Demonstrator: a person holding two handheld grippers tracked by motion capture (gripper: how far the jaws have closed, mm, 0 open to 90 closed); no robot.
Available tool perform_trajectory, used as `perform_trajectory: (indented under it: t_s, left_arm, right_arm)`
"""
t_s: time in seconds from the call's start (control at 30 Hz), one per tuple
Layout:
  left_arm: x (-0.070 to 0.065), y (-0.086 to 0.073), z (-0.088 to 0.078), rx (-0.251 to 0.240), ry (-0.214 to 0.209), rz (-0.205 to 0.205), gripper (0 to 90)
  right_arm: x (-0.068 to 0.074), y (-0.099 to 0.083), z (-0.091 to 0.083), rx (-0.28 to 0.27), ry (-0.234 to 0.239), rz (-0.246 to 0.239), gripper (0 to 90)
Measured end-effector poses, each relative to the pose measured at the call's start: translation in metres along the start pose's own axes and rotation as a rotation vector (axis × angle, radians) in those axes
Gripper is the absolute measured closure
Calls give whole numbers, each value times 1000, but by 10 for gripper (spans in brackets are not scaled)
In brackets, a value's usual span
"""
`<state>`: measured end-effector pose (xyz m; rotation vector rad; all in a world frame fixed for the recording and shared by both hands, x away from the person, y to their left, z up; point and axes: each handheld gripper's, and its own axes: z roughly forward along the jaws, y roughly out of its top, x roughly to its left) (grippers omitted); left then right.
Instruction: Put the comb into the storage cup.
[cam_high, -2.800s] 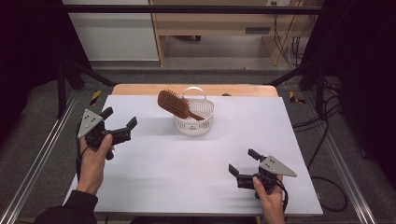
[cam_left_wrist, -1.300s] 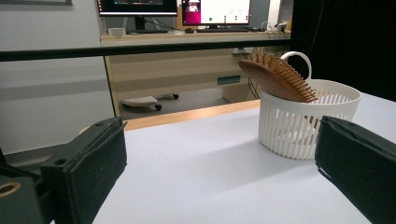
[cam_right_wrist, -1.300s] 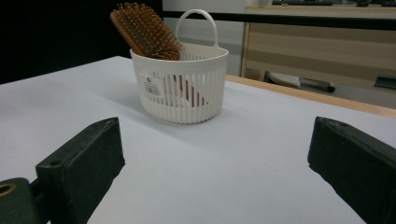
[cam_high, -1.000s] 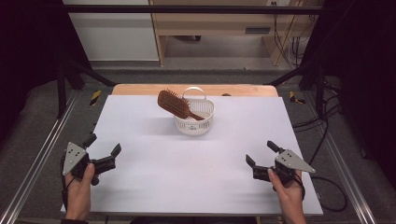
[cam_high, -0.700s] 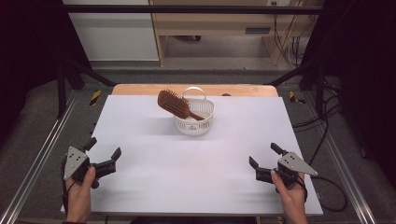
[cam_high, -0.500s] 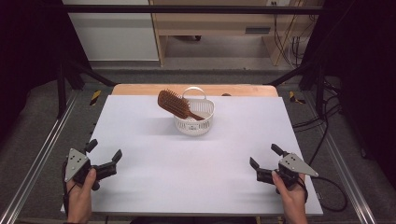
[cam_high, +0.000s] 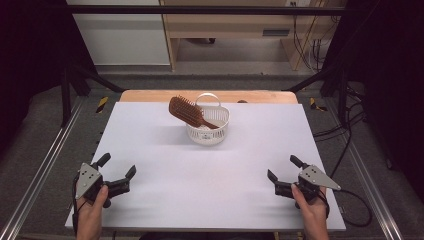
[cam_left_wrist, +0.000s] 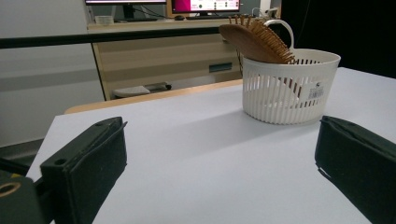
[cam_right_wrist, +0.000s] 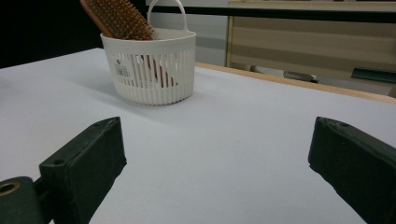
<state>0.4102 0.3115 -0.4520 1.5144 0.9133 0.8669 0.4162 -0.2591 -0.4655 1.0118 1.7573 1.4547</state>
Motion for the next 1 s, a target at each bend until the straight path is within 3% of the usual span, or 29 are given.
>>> perform_trajectory:
  t_s: [0.37, 0.77, 1.0]
  left_arm:
    - [-10, -4, -2, 7, -25, -6, 21]
    - [-23, -6, -8, -19, -53, -24, 21]
    - [-31, -8, -17, -48, -31, -36, 21]
  right_arm:
    - [0, -1, 0, -5, 12, 10, 40]
    - [2, -3, 2, -22, 41, 33, 40]
    - [4, -4, 3, -33, 52, 42, 38]
